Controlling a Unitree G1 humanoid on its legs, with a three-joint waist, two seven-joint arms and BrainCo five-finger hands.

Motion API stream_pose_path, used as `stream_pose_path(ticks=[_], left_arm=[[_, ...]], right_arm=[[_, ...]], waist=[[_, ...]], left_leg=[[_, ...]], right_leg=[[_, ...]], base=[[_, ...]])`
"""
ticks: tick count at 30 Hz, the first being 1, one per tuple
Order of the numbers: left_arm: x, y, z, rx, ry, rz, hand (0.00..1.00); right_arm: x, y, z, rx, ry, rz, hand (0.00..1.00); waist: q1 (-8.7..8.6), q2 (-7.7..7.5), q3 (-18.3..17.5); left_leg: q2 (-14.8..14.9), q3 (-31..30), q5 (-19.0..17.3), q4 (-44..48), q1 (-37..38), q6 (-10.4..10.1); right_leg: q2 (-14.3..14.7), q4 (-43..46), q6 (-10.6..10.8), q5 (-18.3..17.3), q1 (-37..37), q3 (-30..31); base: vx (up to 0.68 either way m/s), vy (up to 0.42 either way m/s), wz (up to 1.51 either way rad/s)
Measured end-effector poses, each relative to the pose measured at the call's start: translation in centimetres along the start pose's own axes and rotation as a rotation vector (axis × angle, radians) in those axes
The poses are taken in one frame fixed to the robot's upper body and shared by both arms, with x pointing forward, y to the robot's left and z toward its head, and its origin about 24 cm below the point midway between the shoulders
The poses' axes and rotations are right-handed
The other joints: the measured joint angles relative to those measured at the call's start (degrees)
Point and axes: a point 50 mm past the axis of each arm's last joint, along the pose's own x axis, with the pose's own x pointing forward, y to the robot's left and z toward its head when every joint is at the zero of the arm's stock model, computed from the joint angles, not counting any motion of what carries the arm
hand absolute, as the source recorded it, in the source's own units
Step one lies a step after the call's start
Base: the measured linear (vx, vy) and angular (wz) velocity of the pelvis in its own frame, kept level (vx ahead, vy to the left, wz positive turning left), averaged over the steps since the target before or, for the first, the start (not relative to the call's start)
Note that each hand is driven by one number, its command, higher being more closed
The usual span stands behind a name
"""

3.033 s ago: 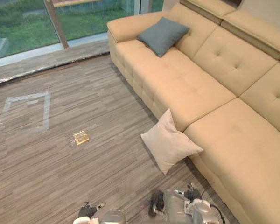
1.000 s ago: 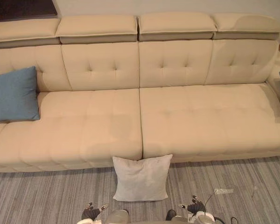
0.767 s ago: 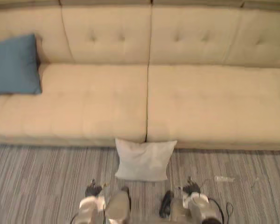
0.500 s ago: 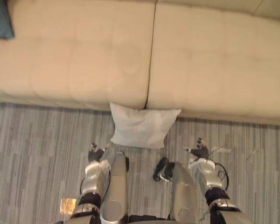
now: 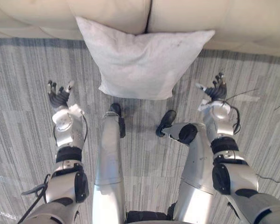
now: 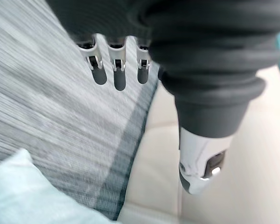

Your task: Pick up cushions and gather them together orderly.

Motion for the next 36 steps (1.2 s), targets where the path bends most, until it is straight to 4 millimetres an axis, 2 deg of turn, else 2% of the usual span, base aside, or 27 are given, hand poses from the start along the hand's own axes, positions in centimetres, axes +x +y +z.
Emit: stream_pose_path(ticks=[5,7,8,9,10,13,19,23,30,34,35,36], left_arm=[[0.2,-6.2,4.3,-0.038,-0.148,-0.18,0.0],[-0.1,-8.3,5.7,-0.064,-0.196,-0.225,0.0],[-0.4,-9.5,6.4,-0.083,-0.218,-0.25,0.0],[-0.7,-10.3,6.8,-0.099,-0.23,-0.258,0.0],[-1.1,-11.5,7.1,-0.114,-0.235,-0.276,1.0],[-1.7,-12.9,7.4,-0.164,-0.232,-0.256,1.0],[-1.8,-12.8,7.7,-0.187,-0.236,-0.195,1.0],[-2.4,-12.4,7.1,-0.199,-0.227,-0.185,1.0],[-5.4,-11.7,6.3,-0.272,-0.274,-0.237,1.0],[-7.9,-10.7,4.7,-0.286,-0.267,-0.263,1.0],[-8.9,-10.5,3.7,-0.27,-0.244,-0.276,1.0],[-9.7,-9.9,2.6,-0.256,-0.214,-0.276,1.0]], right_arm=[[0.9,4.0,4.9,0.057,-0.129,0.098,0.0],[0.8,5.5,6.1,0.075,-0.163,0.13,0.0],[0.7,6.1,6.7,0.087,-0.182,0.141,1.0],[0.5,6.4,7.0,0.109,-0.194,0.144,1.0],[0.2,7.0,7.3,0.142,-0.202,0.155,1.0],[-0.3,8.3,7.6,0.156,-0.213,0.182,1.0],[-1.0,9.1,7.8,0.235,-0.204,0.198,1.0],[-2.3,9.0,7.0,0.305,-0.225,0.21,1.0],[-5.1,7.6,5.2,0.412,-0.272,0.211,1.0],[-7.7,6.1,3.2,0.421,-0.277,0.208,1.0],[-8.5,5.3,2.0,0.402,-0.257,0.19,1.0],[-9.4,4.7,0.6,0.38,-0.232,0.17,1.0]], waist=[[-0.28,0.09,0.06],[-0.31,0.09,0.07],[-0.31,0.09,0.07],[-0.38,0.09,0.07],[-0.5,0.09,0.07],[-1.13,0.09,0.07],[-1.56,0.09,0.07],[-1.99,-0.03,-0.05],[-2.3,-0.26,-0.47],[-2.08,-0.19,-1.06],[-2.04,-0.55,-3.23],[-2.08,-0.95,-6.95]], left_leg=[[-0.92,-0.73,1.03,0.74,-4.97,-0.42],[-1.0,-0.93,1.3,0.94,-6.25,-0.58],[-1.02,-1.02,1.43,0.93,-6.69,-0.63],[-1.05,-1.1,1.5,0.95,-6.89,-0.66],[-1.05,-1.21,1.53,0.93,-6.94,-0.71],[-1.13,-1.41,1.8,0.63,-6.93,-0.97],[-1.2,-2.71,2.92,-0.69,-6.23,-2.01],[-0.83,-2.53,3.52,-2.88,-1.79,-2.22],[0.31,-1.3,6.1,-14.64,14.5,-2.61],[0.91,-0.58,6.81,-22.16,27.15,-2.79],[0.8,-0.33,6.83,-24.03,29.41,-2.76],[0.79,-0.05,6.86,-25.25,29.63,-2.77]], right_leg=[[-0.87,1.77,-0.05,0.03,-5.15,0.16],[-0.9,2.12,-0.06,0.03,-6.25,-0.06],[-0.94,2.23,-0.06,0.03,-6.64,-0.13],[-0.98,2.31,-0.06,0.03,-6.8,-0.18],[-0.97,2.34,-0.06,0.03,-6.83,-0.26],[-0.96,2.3,-0.07,0.04,-6.83,-0.4],[-0.62,1.56,-1.03,0.57,-5.77,-1.52],[0.31,-0.86,-1.88,1.13,-1.46,-1.7],[2.59,-11.94,-1.43,3.23,14.1,-3.2],[3.91,-19.28,-1.73,4.17,26.78,-4.87],[3.98,-20.77,-1.85,4.24,28.86,-4.96],[4.0,-21.83,-1.82,4.26,28.98,-5.17]], base=[[-0.04,0.029,0.09],[-0.02,0.017,0.04],[-0.03,0.017,0.04],[-0.02,0.011,0.04],[0.0,0.0,0.0],[-0.01,0.001,0.01],[-0.01,-0.005,0.03],[-0.01,-0.002,-0.04],[-0.01,0.001,-0.03],[0.03,0.012,0.0],[0.07,0.02,0.09],[0.12,0.024,0.1]])
